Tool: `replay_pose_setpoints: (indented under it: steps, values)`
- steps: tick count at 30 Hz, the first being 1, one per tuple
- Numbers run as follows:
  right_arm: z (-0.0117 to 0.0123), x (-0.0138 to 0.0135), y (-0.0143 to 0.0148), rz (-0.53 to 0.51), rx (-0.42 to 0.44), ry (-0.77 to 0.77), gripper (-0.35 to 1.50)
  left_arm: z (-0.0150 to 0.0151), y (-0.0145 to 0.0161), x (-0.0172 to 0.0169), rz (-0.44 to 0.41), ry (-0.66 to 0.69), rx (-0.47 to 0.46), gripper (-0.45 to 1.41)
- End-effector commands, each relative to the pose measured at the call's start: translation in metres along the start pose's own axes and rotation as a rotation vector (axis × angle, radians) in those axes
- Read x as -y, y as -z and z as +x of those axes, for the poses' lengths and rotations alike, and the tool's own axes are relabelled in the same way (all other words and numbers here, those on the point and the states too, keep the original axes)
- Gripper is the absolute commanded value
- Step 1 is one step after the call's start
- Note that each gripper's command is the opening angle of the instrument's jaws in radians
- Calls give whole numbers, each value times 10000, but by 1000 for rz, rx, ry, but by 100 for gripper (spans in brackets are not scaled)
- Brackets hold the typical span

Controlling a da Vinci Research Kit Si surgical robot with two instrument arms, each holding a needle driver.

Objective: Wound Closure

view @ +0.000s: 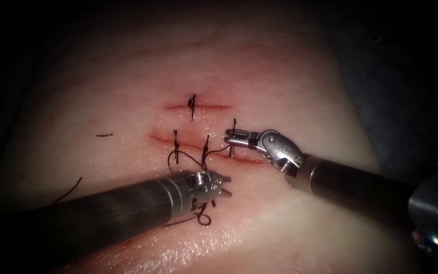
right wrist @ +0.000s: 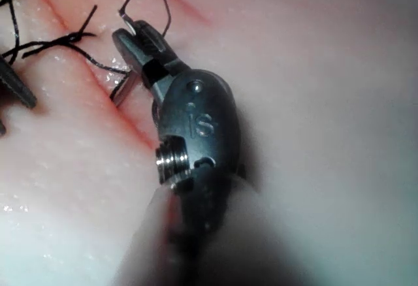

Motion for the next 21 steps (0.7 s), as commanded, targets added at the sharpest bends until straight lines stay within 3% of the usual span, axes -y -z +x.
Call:
replay_pose_setpoints:
  steps: [1, 11, 21]
  values:
    - [0, -6, -10, 3, -7, -21, -35, 0, -9, 2, -1, -7, 4, 4]
    - [-4, -22, -13, 70, -19, -293, -35, -12, -17, -21, -32, -23, 22, -1]
    - [-14, -12, -13, 124, -50, -569, -35, -27, -34, -22, -46, -3, 19, -3]
